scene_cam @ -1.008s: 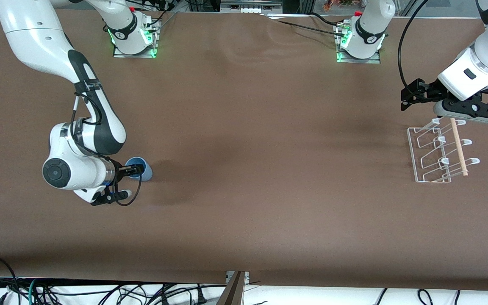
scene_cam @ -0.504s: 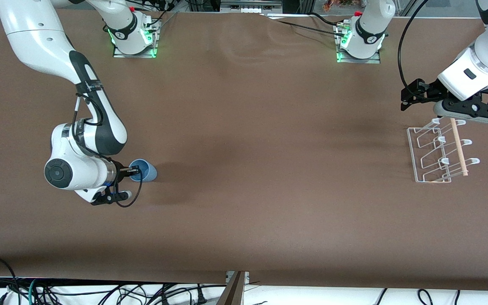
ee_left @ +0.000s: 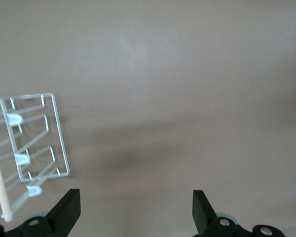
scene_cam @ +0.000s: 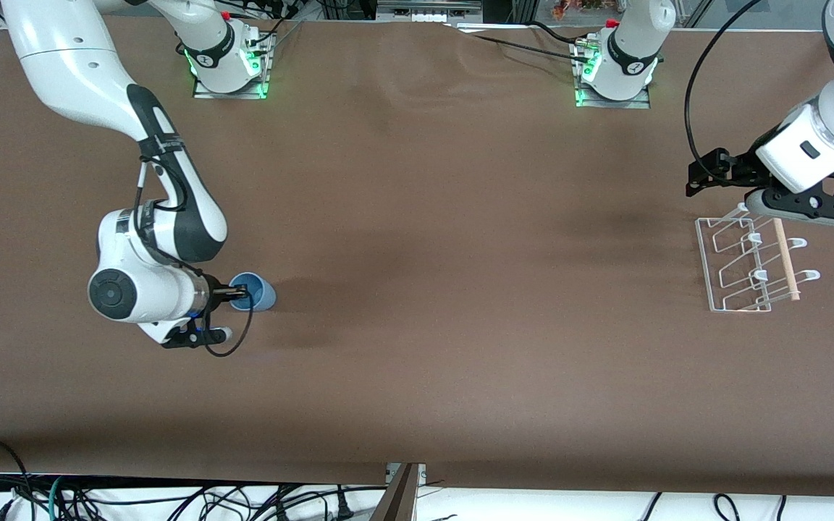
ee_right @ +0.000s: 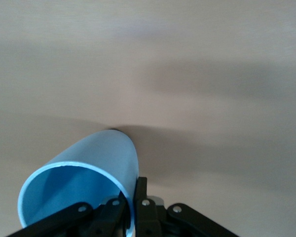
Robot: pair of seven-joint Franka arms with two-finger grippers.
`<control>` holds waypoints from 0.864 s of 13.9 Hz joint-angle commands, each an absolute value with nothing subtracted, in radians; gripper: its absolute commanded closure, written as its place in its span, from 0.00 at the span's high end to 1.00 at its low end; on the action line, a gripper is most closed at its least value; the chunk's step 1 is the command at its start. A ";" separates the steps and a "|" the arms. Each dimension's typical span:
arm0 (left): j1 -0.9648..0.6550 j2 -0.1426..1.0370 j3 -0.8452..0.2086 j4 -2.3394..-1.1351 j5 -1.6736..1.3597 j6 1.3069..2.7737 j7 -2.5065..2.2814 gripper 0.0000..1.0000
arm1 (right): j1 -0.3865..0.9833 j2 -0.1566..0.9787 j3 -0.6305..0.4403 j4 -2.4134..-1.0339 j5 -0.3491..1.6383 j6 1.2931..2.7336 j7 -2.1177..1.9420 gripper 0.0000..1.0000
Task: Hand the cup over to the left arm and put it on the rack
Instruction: 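Lift the cup with the right gripper while the left gripper approaches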
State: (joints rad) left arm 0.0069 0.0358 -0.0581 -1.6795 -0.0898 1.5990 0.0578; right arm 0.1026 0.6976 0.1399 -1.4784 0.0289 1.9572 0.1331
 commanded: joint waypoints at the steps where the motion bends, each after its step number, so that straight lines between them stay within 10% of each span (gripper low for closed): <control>1: 0.018 0.063 -0.061 -1.638 -0.120 1.517 0.084 1.00 | 0.143 0.649 0.181 -1.468 0.058 1.878 0.254 0.00; 12: -0.072 0.156 -0.084 -1.663 -0.320 1.647 0.611 1.00 | 0.411 0.652 0.322 -1.365 0.397 2.118 0.784 0.00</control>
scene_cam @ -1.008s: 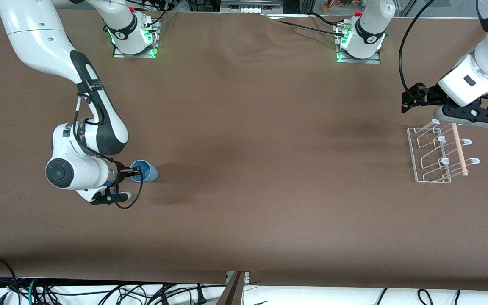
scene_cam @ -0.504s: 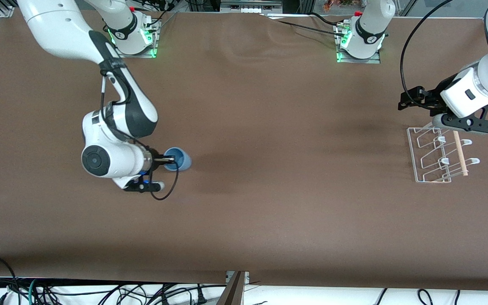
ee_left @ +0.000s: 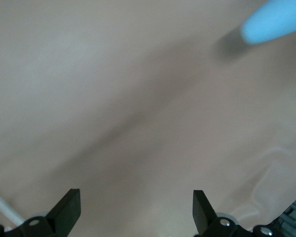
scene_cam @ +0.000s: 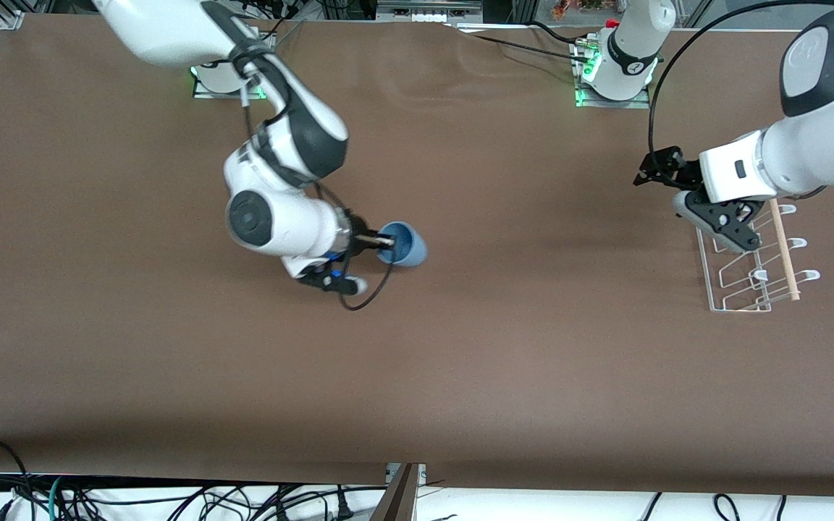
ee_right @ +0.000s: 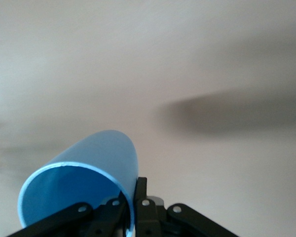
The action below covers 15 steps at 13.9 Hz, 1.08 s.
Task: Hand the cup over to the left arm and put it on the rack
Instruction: 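Lift the cup with the right gripper while the left gripper approaches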
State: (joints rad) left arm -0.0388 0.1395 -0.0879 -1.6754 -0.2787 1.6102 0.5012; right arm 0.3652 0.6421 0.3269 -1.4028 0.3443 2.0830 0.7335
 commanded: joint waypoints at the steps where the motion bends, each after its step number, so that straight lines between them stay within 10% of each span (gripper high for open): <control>1: -0.078 0.164 -0.092 -1.681 -0.360 1.675 0.655 1.00 | 0.431 0.652 0.322 -1.356 0.426 2.126 0.805 0.00; 15: -0.080 0.212 -0.193 -1.885 -0.848 1.965 1.459 1.00 | 0.476 0.661 0.324 -1.258 0.657 2.151 0.881 0.00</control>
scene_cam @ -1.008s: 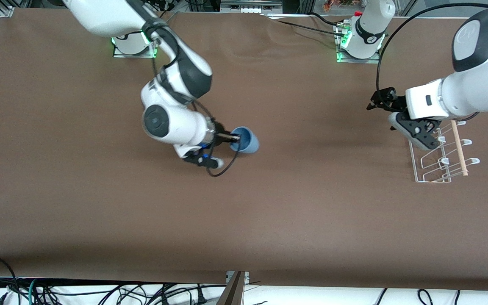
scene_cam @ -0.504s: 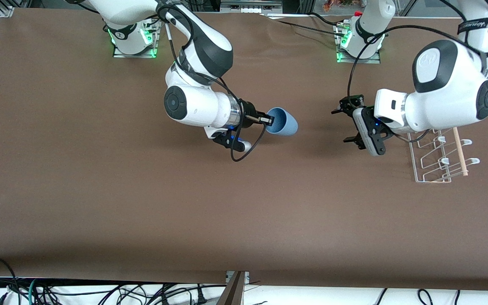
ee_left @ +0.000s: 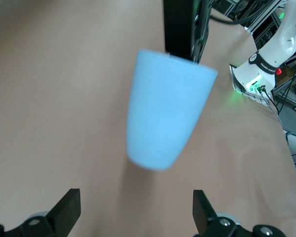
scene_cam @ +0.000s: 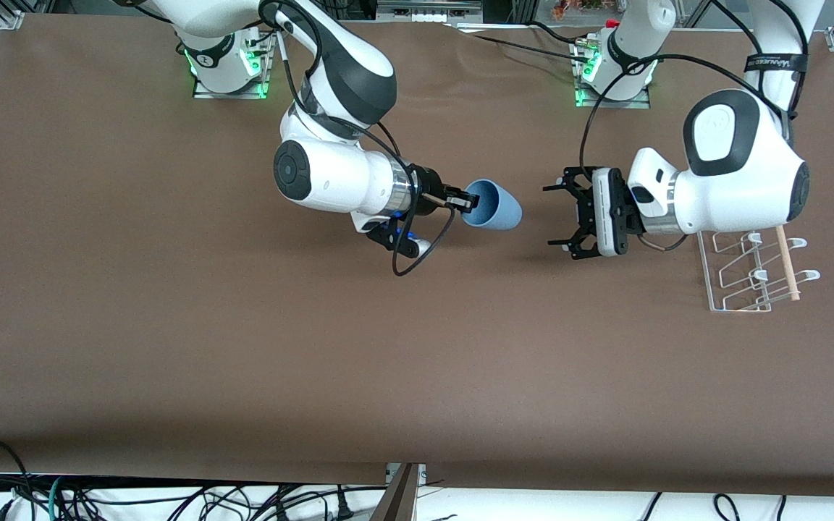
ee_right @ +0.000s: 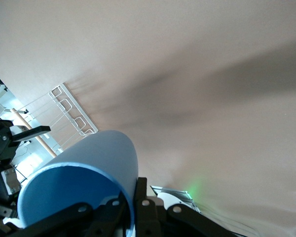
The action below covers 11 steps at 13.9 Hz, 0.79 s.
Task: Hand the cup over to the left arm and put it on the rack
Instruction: 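Close the left gripper on the cup held by the right gripper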
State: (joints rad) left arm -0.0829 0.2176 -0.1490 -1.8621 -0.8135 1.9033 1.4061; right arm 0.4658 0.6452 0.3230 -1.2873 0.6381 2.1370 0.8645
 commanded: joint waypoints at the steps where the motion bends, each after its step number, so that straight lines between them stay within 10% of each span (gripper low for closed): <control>1: -0.080 0.210 -0.216 -1.894 -0.853 2.006 1.468 1.00 | 0.476 0.661 0.322 -1.259 0.657 2.152 0.881 0.00; 7: -0.080 0.238 -0.285 -1.919 -0.897 2.112 1.612 1.00 | 0.476 0.661 0.322 -1.249 0.657 2.151 0.880 0.00; 8: -0.080 0.241 -0.285 -1.924 -0.905 2.112 1.646 0.90 | 0.474 0.663 0.322 -1.247 0.657 2.151 0.881 0.00; 10: -0.077 0.241 -0.285 -1.925 -0.934 2.111 1.695 0.32 | 0.476 0.669 0.322 -1.244 0.657 2.151 0.885 0.00; 11: -0.072 0.241 -0.285 -1.925 -0.936 2.108 1.695 0.18 | 0.476 0.669 0.322 -1.244 0.657 2.151 0.885 0.00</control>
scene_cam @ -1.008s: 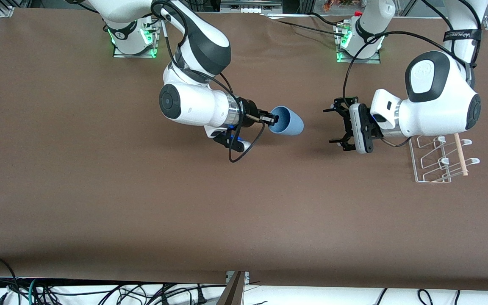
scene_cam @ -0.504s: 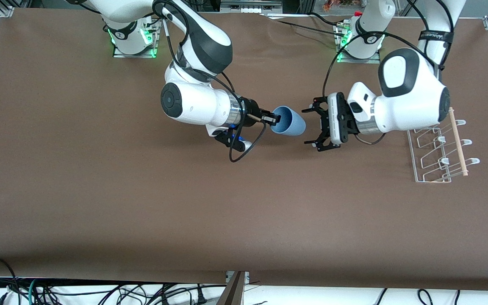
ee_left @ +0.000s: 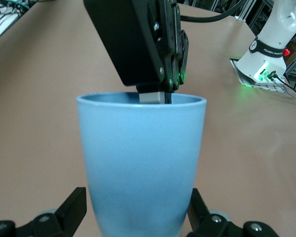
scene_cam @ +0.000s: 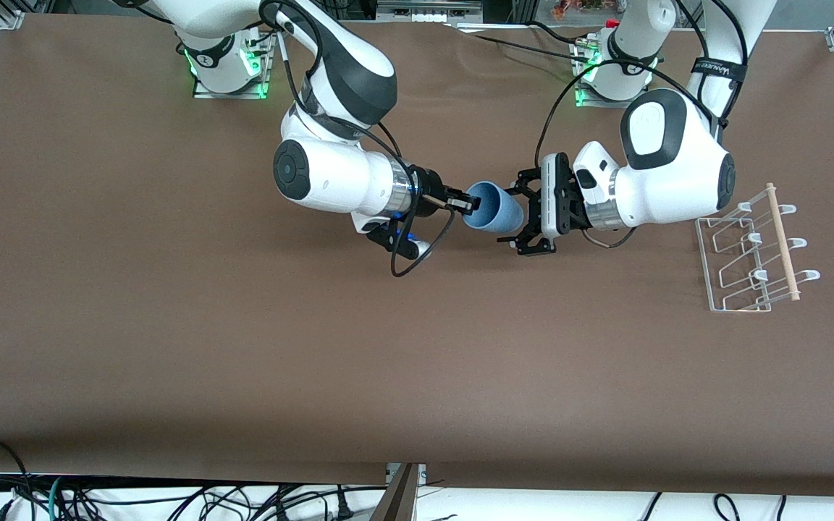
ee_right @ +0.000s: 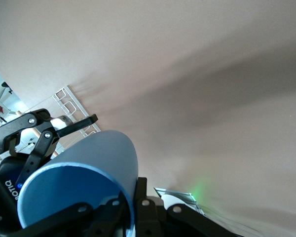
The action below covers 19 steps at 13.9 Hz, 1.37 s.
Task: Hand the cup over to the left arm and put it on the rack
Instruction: 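Close the left gripper on the cup held by the right gripper, then open the right gripper and withdraw it while the left gripper holds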
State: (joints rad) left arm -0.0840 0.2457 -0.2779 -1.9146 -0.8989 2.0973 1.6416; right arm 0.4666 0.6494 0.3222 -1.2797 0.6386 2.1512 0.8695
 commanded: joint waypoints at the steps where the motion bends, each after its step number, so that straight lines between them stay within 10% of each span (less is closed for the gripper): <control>1: -0.072 0.241 -0.285 -1.924 -0.936 2.108 1.695 0.03 | 0.474 0.669 0.322 -1.244 0.657 2.151 0.885 0.00; 5: -0.071 0.242 -0.285 -1.924 -0.936 2.105 1.690 0.00 | 0.463 0.667 0.321 -1.244 0.657 2.145 0.884 0.02; 10: -0.066 0.241 -0.284 -1.921 -0.933 2.082 1.684 0.00 | 0.396 0.635 0.314 -1.244 0.647 2.099 0.888 0.93; 19: -0.060 0.225 -0.275 -1.898 -0.649 2.011 1.505 0.00 | 0.187 0.511 0.286 -1.246 0.101 1.590 0.864 0.99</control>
State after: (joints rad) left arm -0.0655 0.2445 -0.2737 -1.9115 -0.7264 2.0398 1.5679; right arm 0.1823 0.5616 0.2988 -1.2386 0.2612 1.6651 0.8669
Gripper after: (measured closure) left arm 0.269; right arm 0.009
